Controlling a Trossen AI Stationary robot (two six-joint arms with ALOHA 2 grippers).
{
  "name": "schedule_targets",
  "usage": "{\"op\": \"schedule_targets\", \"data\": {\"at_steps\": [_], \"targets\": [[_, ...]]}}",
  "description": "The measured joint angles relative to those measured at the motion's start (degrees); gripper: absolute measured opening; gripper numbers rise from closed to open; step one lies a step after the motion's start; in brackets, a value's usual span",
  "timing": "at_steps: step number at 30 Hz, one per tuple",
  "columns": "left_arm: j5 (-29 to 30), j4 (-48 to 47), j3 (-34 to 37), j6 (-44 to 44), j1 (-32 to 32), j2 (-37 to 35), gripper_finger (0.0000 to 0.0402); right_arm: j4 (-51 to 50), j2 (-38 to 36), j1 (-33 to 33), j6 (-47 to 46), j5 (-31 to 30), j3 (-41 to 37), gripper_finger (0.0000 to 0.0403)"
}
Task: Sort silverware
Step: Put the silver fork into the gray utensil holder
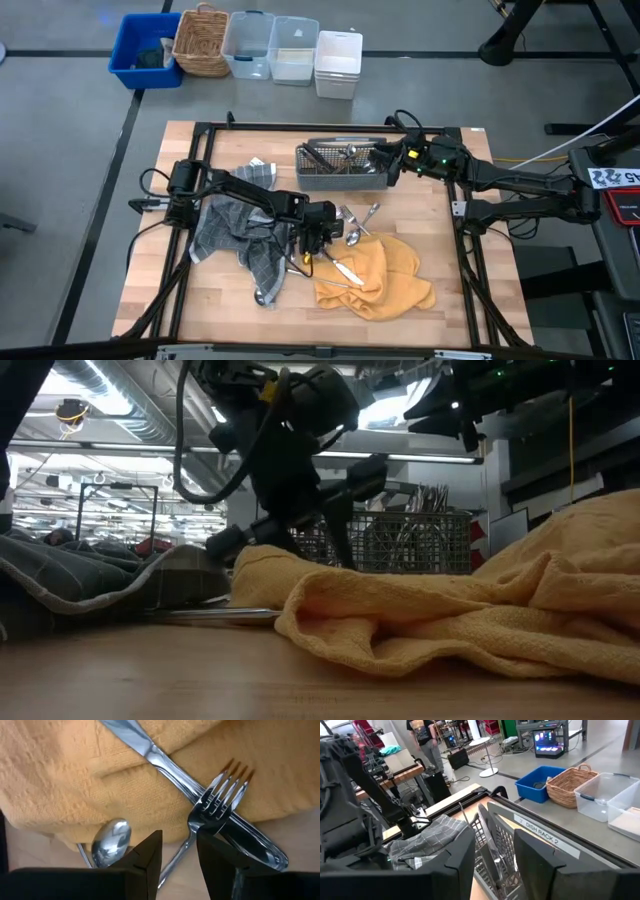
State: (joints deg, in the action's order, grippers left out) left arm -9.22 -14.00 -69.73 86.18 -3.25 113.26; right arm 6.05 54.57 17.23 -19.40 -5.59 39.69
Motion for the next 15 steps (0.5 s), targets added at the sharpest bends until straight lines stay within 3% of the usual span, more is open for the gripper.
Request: {"op": "schedule_targets", "data": {"at_steps": [15], "targets": [[0.66, 0.89, -0.56, 0.47, 0.00, -0.56, 0.0114, -0.10, 0.00, 0.00, -0.50, 1.16, 0.03, 0.0136]]}}
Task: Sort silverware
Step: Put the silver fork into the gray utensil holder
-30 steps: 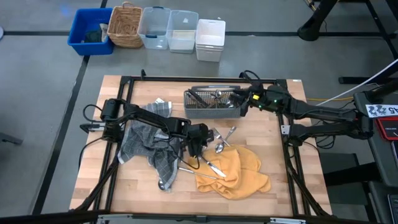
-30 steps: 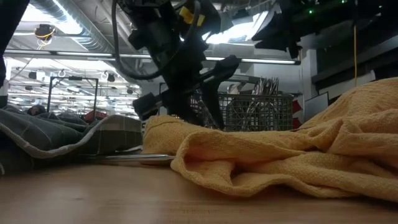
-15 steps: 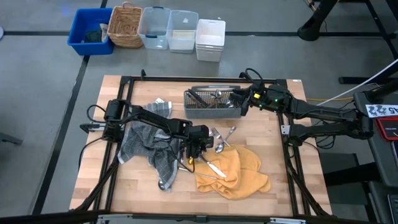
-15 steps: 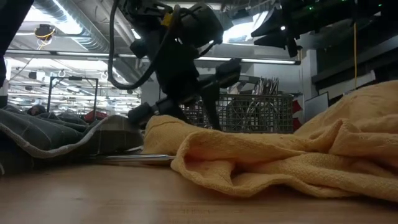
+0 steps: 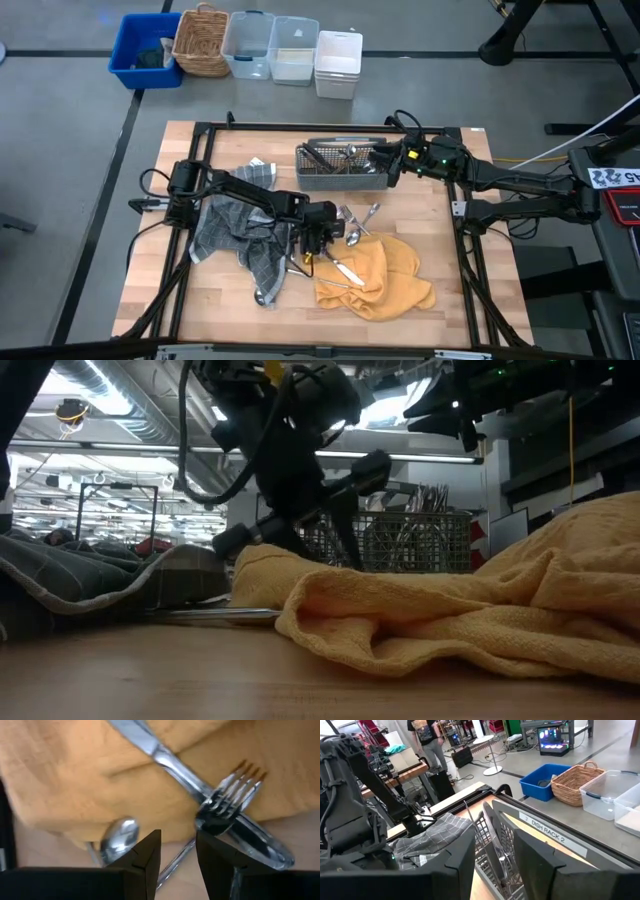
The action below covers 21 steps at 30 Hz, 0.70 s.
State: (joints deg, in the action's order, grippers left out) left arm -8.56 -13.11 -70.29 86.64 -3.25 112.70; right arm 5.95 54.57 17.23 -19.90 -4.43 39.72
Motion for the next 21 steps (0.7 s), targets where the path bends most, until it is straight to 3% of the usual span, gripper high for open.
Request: {"op": "schedule_targets", "data": {"at_steps": [21], "targets": [[-0.33, -0.37, -0.14, 3.71, 1.86, 0.29, 0.0114, -0.04, 0.00, 0.00, 0.26, 0.00, 0.00, 0.0136]]}}
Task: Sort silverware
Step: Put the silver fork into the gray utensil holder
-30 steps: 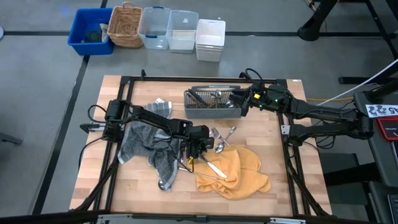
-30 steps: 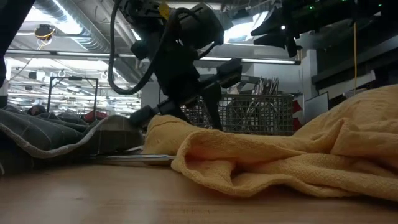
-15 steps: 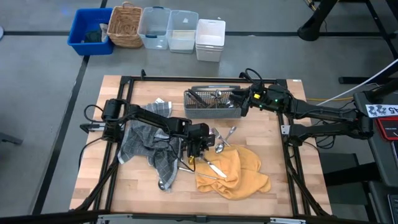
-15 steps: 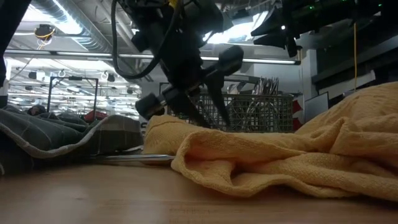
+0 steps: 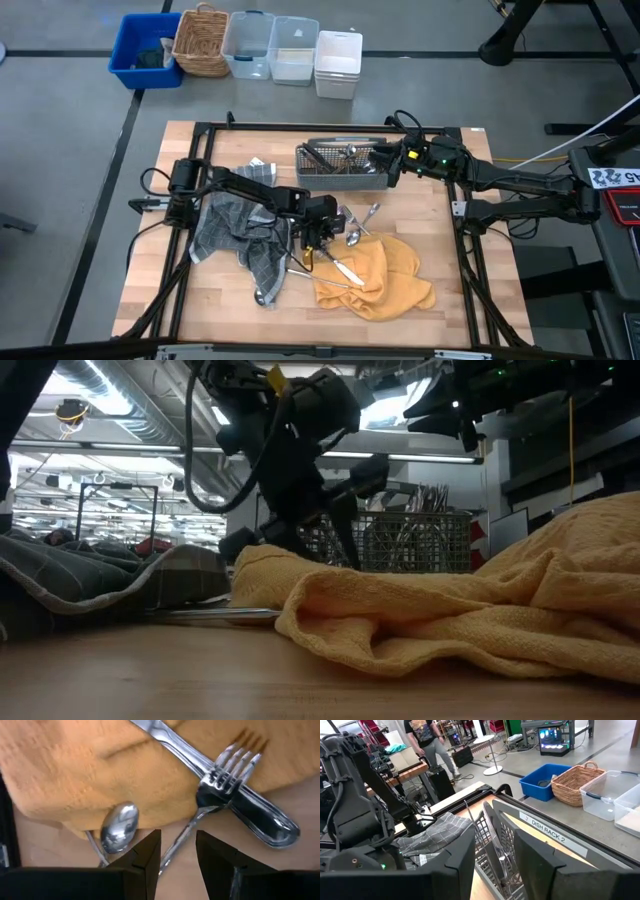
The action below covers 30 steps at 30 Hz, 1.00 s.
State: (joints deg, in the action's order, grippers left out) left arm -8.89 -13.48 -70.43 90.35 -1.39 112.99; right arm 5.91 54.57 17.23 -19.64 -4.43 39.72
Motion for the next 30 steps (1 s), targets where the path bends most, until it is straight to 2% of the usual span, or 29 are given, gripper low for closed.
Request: {"op": "schedule_targets", "data": {"at_steps": [17, 25, 30], "targets": [[-0.58, -0.47, -0.20, 10.60, -0.62, 3.12, 0.0111, 0.04, 0.02, 0.04, -0.02, -0.02, 0.00, 0.0136], [0.58, -1.94, -0.17, 12.28, -2.30, 3.14, 0.0050, 0.09, 0.02, 0.02, -0.02, -0.02, 0.00, 0.0136], [0.34, -2.44, -0.15, 9.84, -2.90, 3.14, 0.0009, 0.09, 0.02, 0.02, -0.02, -0.02, 0.00, 0.0136]]}}
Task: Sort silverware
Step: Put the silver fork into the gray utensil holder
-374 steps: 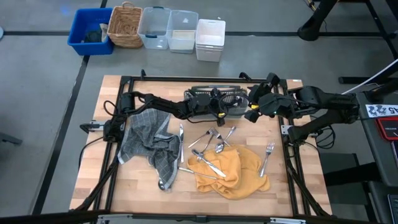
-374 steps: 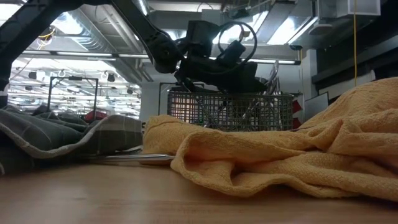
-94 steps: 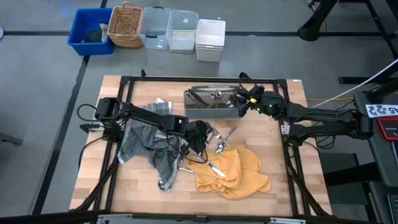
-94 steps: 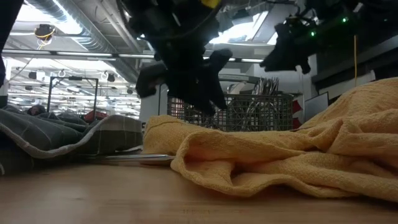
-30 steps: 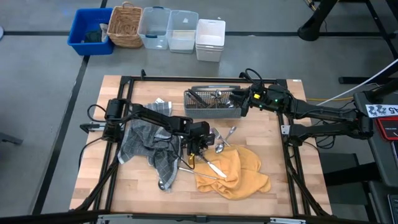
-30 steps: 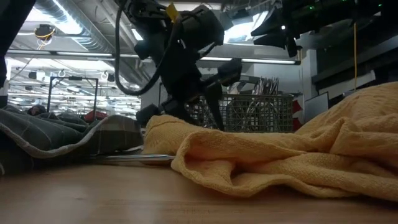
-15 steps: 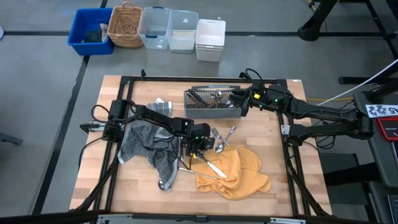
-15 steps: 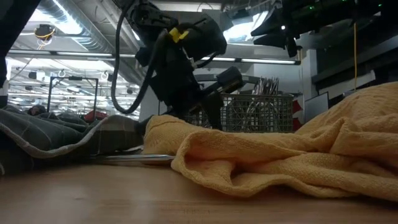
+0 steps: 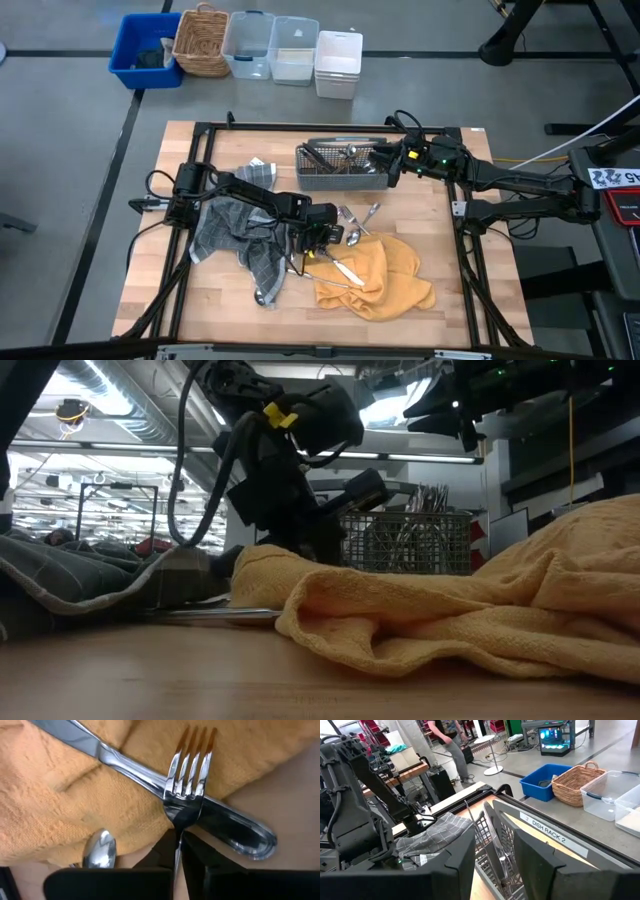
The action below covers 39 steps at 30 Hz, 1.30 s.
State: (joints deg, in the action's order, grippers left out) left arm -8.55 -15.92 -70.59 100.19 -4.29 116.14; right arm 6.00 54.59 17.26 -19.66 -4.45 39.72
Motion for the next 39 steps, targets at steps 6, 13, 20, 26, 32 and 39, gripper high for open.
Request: {"op": "schedule_targets", "data": {"at_steps": [6, 13, 20, 26, 32, 39], "targets": [[-1.20, 0.00, 0.08, -9.21, -0.07, -0.24, 0.0010, 0.00, 0.00, 0.00, 0.00, 0.00, 0.00, 0.0136], [-1.23, 1.09, 0.37, -20.74, 0.35, -2.99, 0.0005, 0.13, 0.00, -0.02, 0.02, 0.00, -0.02, 0.0136], [-0.60, 1.65, 0.26, -29.00, 2.23, -8.07, 0.0003, 0.19, 0.00, -0.02, 0.61, 0.00, -0.02, 0.0136], [-0.60, 7.00, 0.25, -39.38, 4.07, -12.71, 0.0004, 0.32, 0.00, -0.02, 2.69, 0.00, -0.02, 0.0136], [-1.58, 26.41, 0.15, -60.92, 7.03, -14.78, 0.0004, 0.44, 0.00, 0.02, 7.34, 0.00, -0.02, 0.0136], [-1.55, 46.03, 0.13, -78.84, 10.13, -13.80, 0.0002, 1.05, -0.23, 0.02, 12.28, -5.58, -0.04, 0.0136]]}}
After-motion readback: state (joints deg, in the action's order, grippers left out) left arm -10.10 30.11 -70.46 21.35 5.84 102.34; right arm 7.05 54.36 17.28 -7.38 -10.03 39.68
